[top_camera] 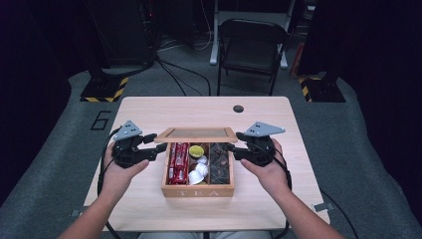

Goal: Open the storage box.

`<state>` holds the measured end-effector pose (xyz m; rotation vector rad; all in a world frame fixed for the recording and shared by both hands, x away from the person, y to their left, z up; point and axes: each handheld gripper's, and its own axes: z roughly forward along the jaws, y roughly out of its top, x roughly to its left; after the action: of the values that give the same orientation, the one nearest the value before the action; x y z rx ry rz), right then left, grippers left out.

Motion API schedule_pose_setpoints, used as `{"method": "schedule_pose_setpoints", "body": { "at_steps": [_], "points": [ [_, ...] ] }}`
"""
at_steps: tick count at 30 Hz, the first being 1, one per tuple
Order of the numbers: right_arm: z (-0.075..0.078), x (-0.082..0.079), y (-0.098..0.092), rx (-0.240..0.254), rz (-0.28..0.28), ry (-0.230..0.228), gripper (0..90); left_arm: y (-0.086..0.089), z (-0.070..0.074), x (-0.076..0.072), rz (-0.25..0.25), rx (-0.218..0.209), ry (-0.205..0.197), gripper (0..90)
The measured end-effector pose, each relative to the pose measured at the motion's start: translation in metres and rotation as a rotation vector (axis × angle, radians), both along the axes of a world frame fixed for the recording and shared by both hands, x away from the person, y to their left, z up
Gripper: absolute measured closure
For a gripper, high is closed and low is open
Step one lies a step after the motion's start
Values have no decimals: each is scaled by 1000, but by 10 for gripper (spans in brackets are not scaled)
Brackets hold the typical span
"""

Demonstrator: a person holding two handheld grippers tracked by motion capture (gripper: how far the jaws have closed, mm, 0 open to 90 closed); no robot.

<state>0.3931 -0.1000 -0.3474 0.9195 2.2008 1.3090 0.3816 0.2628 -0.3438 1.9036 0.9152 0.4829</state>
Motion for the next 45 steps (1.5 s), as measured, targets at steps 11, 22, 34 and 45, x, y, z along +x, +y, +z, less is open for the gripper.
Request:
{"method": "schedule_pose_setpoints", "body": {
  "at_steps": [11,22,34,45],
  "points": [
    [9,12,1,33,-26,-10,488,0,11,12,4,-20,-34,462],
    [14,22,2,33,-37,-28,503,0,7,26,21,-3,-39,482],
    [15,25,2,43,-39,-28,503,0,1,35,47,17,-55,583],
    [2,37,2,-6,-38,-18,494,0,2,36,47,17,-51,587]
  ]
}}
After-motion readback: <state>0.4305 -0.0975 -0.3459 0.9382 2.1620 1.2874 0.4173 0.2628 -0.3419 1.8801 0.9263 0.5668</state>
